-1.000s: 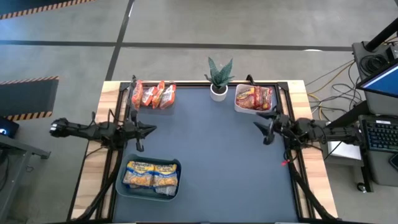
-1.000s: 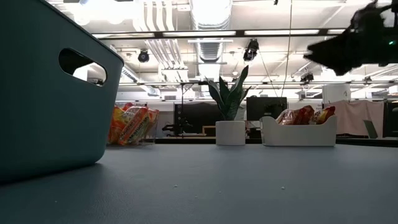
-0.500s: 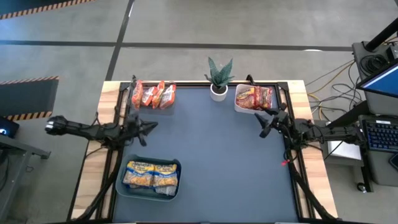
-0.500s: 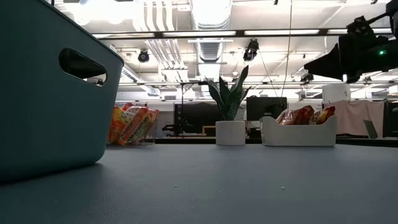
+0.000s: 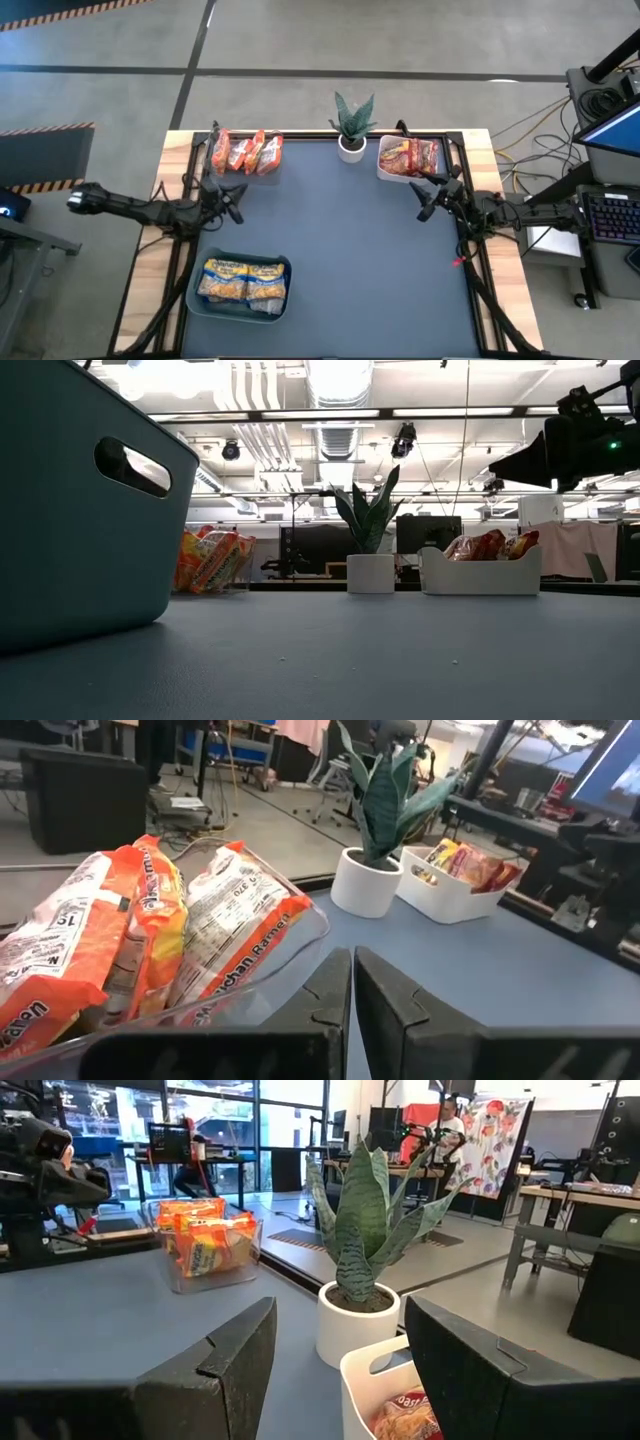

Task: Sort Maruchan noodles
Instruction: Return to Home Position

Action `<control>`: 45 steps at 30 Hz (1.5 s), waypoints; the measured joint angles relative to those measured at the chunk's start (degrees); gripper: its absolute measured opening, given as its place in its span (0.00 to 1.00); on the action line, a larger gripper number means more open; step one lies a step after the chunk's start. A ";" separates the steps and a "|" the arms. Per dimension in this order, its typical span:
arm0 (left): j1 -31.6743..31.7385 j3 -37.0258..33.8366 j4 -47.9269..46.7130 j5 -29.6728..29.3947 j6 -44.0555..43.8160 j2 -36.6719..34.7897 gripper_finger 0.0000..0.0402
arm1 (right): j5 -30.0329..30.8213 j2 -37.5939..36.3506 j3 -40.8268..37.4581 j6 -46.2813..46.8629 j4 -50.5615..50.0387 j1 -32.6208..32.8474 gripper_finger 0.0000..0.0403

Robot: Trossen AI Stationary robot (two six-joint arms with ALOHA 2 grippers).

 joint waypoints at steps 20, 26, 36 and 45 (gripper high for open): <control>0.00 0.01 0.04 0.04 0.02 3.20 0.00 | 0.01 0.00 -0.02 0.00 0.01 0.00 0.52; 0.00 0.02 0.04 0.04 0.02 3.25 0.00 | 0.00 0.00 -0.02 0.00 0.01 0.00 0.52; 0.00 0.04 0.06 0.03 0.02 3.28 0.00 | 0.01 0.00 -0.03 0.00 0.00 0.00 0.52; 0.00 0.04 0.06 0.04 0.01 3.28 0.00 | -0.01 0.00 -0.04 0.00 0.01 0.01 0.52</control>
